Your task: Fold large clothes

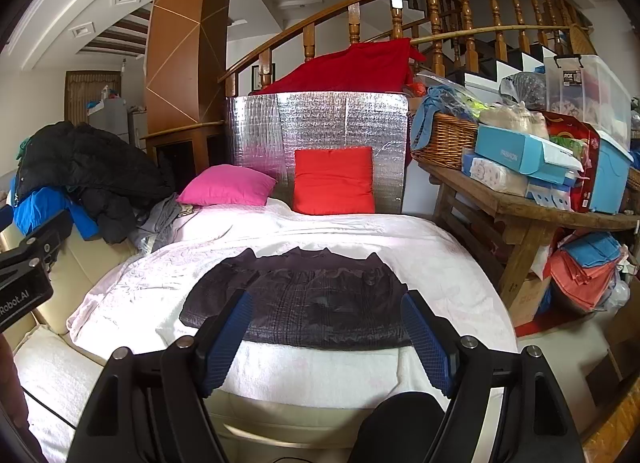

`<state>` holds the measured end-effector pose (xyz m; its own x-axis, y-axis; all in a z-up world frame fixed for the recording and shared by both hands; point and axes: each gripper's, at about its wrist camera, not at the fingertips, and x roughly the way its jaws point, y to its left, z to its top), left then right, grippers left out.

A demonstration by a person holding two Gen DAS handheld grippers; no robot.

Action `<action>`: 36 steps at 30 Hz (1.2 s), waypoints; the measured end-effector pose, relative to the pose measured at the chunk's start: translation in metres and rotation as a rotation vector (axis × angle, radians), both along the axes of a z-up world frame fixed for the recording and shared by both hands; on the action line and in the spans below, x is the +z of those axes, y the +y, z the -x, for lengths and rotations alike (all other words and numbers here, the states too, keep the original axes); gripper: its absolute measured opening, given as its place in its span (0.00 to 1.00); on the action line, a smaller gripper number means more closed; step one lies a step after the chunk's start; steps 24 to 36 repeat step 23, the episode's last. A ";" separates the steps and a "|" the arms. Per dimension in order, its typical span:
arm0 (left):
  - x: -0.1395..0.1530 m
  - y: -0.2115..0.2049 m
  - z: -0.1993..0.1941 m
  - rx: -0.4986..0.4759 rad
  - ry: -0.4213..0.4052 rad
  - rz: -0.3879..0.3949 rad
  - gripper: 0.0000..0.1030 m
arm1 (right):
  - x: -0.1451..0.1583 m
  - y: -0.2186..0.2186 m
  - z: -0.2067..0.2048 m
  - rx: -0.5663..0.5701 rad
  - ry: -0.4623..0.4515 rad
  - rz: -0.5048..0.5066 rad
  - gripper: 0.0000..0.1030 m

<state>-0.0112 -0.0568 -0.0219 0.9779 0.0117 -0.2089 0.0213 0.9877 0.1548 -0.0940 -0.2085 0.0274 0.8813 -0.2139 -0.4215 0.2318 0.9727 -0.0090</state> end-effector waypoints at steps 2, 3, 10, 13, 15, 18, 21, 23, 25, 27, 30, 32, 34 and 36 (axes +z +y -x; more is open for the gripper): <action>-0.001 0.000 -0.001 0.002 0.002 0.000 1.00 | 0.000 0.000 -0.001 0.000 0.001 0.003 0.78; -0.001 0.000 -0.002 0.003 0.004 0.000 1.00 | 0.000 0.000 -0.001 -0.001 0.002 0.004 0.78; -0.006 0.000 -0.011 -0.001 0.028 0.003 1.00 | 0.001 -0.001 -0.008 0.002 0.008 0.012 0.78; -0.010 0.000 -0.020 -0.027 0.066 0.019 1.00 | 0.002 -0.006 -0.017 -0.003 0.009 0.013 0.78; -0.013 0.000 -0.030 -0.048 0.102 0.027 1.00 | 0.002 -0.012 -0.026 -0.011 0.015 0.013 0.78; -0.016 0.003 -0.047 -0.080 0.145 0.061 1.00 | 0.004 -0.024 -0.040 -0.034 0.021 0.008 0.78; -0.020 0.005 -0.066 -0.081 0.154 0.082 1.00 | 0.006 -0.039 -0.057 -0.058 0.026 0.008 0.78; -0.025 0.007 -0.084 -0.065 0.180 0.069 1.00 | 0.006 -0.052 -0.071 -0.070 0.037 -0.001 0.78; -0.025 0.007 -0.084 -0.065 0.180 0.069 1.00 | 0.006 -0.052 -0.071 -0.070 0.037 -0.001 0.78; -0.025 0.007 -0.084 -0.065 0.180 0.069 1.00 | 0.006 -0.052 -0.071 -0.070 0.037 -0.001 0.78; -0.025 0.007 -0.084 -0.065 0.180 0.069 1.00 | 0.006 -0.052 -0.071 -0.070 0.037 -0.001 0.78; -0.025 0.007 -0.084 -0.065 0.180 0.069 1.00 | 0.006 -0.052 -0.071 -0.070 0.037 -0.001 0.78; -0.025 0.007 -0.084 -0.065 0.180 0.069 1.00 | 0.006 -0.052 -0.071 -0.070 0.037 -0.001 0.78; -0.025 0.007 -0.084 -0.065 0.180 0.069 1.00 | 0.006 -0.052 -0.071 -0.070 0.037 -0.001 0.78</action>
